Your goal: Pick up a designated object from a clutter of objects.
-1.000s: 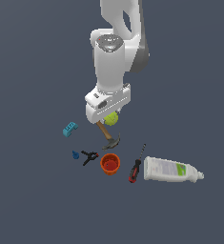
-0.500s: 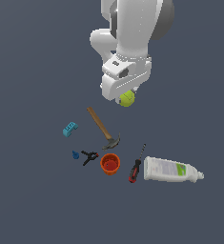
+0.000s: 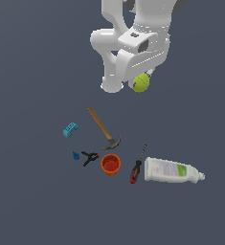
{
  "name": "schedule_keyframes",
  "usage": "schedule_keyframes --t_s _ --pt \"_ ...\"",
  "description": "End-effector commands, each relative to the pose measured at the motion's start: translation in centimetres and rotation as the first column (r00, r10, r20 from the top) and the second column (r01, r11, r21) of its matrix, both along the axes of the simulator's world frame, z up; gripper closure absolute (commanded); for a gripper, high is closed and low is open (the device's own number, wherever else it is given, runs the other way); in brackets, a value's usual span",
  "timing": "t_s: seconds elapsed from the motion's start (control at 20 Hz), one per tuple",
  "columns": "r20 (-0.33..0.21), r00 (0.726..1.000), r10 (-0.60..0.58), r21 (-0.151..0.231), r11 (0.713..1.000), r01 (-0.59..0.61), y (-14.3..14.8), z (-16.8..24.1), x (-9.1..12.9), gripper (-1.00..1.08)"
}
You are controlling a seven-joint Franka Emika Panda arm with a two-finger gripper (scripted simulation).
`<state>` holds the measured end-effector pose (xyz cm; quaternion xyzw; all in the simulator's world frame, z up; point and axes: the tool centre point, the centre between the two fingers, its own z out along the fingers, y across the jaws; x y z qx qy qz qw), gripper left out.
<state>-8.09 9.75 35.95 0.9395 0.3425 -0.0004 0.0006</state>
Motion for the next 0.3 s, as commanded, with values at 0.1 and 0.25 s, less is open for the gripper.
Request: schedule_keyframes --t_s 0.1,0.25 --pt "0.000 1.000 -0.001 0.001 1.000 0.001 0.85 1.34 -0.16 1.08" --pt "0.000 1.000 -0.001 0.001 1.000 0.001 0.98 1.58 -0.18 1.08"
